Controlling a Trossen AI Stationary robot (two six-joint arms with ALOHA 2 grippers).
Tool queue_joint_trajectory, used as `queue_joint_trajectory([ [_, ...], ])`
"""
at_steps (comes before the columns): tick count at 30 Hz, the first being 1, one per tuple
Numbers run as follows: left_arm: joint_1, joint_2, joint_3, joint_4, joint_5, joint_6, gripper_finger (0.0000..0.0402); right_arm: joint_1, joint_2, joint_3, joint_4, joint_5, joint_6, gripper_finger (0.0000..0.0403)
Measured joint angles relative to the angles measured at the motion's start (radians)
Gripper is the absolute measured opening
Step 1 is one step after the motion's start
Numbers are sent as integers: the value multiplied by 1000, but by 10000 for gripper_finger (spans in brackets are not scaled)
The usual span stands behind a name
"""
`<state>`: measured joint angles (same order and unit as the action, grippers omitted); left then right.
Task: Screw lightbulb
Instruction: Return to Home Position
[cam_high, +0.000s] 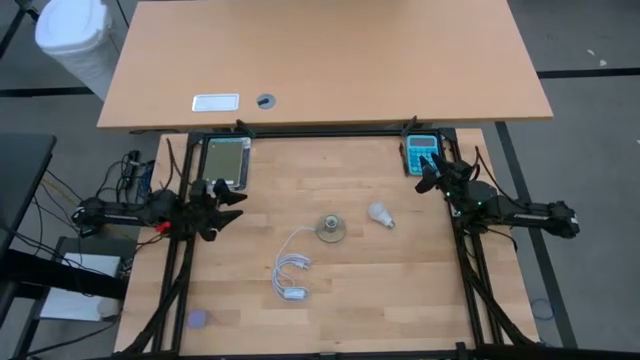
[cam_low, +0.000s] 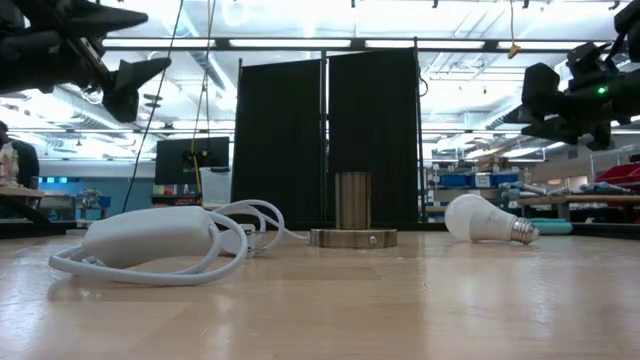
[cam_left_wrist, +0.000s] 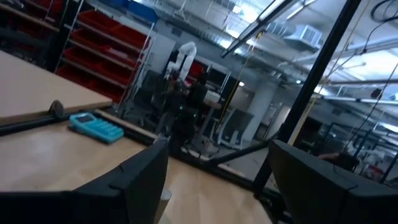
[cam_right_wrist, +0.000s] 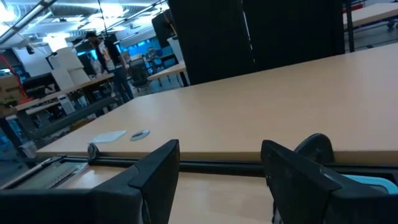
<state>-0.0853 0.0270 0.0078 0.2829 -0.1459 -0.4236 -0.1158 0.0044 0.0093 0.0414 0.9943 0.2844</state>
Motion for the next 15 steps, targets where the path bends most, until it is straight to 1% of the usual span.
queue_joint_trajectory([
  [4,0,-27,0,2,0,0,284,11,0,-1,2,-1,0,229],
  [15,-2,-27,0,11,0,0,285,10,0,-2,6,-2,0,229],
])
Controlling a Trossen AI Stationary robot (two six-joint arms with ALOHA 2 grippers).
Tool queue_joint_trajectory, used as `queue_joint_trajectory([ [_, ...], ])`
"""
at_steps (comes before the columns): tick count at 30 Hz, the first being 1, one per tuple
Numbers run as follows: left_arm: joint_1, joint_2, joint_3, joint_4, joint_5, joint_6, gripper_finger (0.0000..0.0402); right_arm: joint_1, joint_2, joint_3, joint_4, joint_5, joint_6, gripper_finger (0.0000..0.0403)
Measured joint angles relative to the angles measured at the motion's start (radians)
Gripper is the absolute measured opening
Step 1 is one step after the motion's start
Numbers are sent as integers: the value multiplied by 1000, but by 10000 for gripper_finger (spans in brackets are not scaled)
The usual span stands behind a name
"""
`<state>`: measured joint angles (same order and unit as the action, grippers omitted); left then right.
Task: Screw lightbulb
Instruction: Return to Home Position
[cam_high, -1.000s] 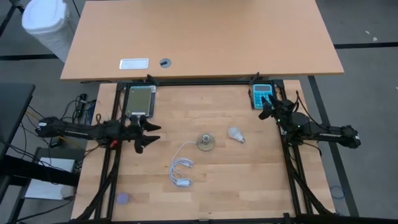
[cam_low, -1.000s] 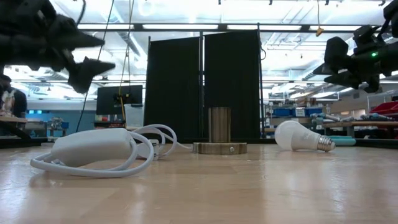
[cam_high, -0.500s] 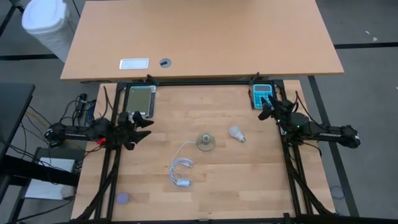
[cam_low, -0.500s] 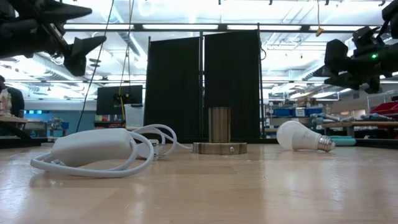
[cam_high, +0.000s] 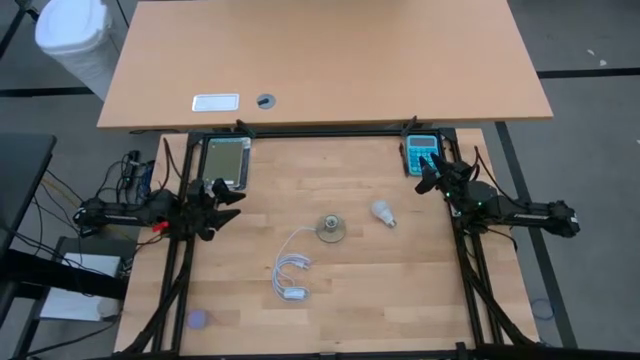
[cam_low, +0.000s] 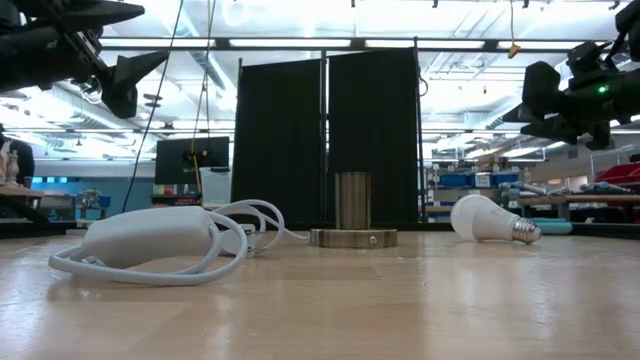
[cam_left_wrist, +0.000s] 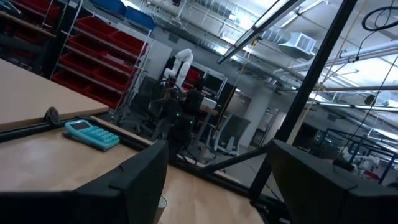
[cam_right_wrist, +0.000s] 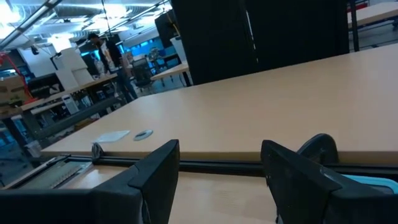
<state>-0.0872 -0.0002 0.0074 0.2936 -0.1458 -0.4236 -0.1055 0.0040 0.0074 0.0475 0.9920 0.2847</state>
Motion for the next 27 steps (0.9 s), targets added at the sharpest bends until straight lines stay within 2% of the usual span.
queue_joint_trajectory([
  [24,0,0,0,0,0,0,285,0,0,-2,3,0,2,229],
  [27,0,0,0,0,0,0,285,4,0,-2,5,-10,58,229],
])
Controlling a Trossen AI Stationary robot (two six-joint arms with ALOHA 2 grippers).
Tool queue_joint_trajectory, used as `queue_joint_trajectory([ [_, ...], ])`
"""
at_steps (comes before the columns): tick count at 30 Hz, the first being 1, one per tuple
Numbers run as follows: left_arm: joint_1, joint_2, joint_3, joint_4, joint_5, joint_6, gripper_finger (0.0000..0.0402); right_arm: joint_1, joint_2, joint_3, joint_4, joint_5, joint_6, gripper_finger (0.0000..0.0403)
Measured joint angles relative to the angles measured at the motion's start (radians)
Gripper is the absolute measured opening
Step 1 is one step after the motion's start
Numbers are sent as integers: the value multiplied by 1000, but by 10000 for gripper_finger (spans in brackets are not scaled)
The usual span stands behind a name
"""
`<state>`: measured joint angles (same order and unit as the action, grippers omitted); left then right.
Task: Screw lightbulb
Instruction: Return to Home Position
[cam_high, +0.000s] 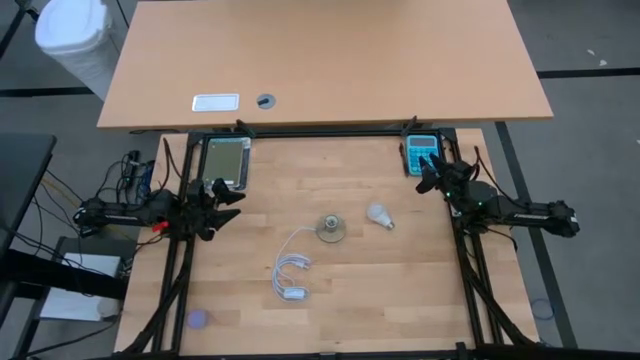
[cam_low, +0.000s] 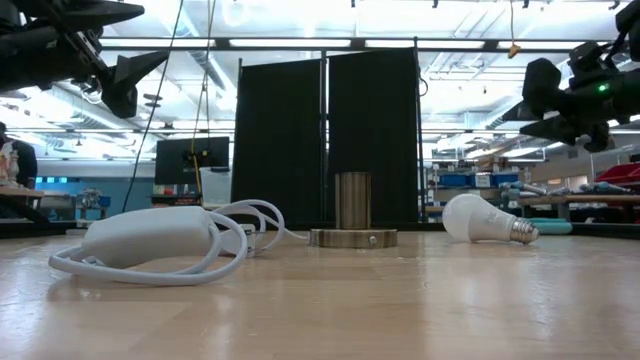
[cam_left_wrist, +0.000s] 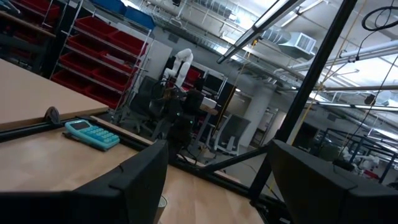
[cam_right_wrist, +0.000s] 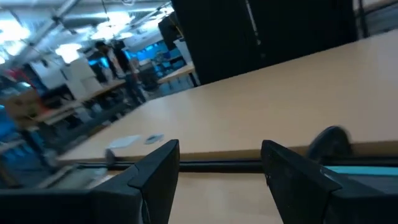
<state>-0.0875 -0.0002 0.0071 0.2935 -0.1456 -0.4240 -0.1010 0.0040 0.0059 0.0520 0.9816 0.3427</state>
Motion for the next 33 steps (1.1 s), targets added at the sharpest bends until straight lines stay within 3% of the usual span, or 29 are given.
queue_joint_trajectory([
  [3,0,0,0,0,0,0,285,12,0,0,39,-22,30,229],
  [5,0,0,0,0,0,0,285,23,-1,0,74,-92,12,229],
  [8,0,0,0,0,0,0,284,42,0,0,109,-318,-102,229],
  [15,0,0,0,0,0,0,284,96,0,0,131,-961,-360,229],
  [20,0,0,0,0,0,0,284,125,0,0,78,-1267,-433,229],
  [33,0,0,0,0,0,0,284,140,6,0,15,-1290,-406,231],
])
